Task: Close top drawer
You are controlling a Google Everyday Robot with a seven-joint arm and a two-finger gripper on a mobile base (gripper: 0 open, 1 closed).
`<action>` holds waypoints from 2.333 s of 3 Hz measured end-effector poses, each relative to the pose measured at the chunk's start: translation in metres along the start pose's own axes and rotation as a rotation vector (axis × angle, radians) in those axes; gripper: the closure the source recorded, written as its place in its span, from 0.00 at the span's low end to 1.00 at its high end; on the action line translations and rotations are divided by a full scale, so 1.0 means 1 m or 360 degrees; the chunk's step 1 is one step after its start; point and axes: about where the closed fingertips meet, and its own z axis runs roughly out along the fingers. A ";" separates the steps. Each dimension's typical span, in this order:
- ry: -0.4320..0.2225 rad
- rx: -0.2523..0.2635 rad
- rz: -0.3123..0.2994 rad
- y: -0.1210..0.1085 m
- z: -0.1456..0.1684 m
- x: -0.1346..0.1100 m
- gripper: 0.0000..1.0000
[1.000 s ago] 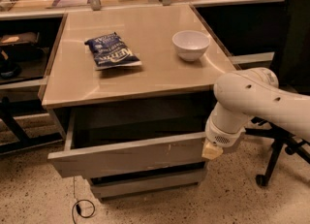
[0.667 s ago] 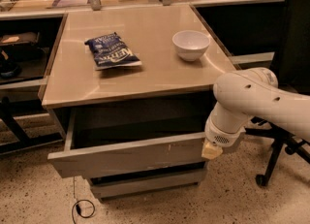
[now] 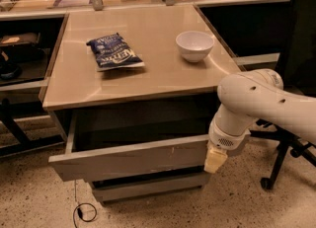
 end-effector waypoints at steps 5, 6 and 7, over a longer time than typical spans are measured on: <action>0.0000 0.0000 0.0000 0.000 0.000 0.000 0.65; 0.0004 0.0068 0.0005 -0.015 -0.001 -0.010 0.89; -0.0006 0.0180 -0.0022 -0.037 -0.008 -0.030 1.00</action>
Offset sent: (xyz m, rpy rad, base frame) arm 0.0000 0.0000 0.0000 0.0000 0.0000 0.0000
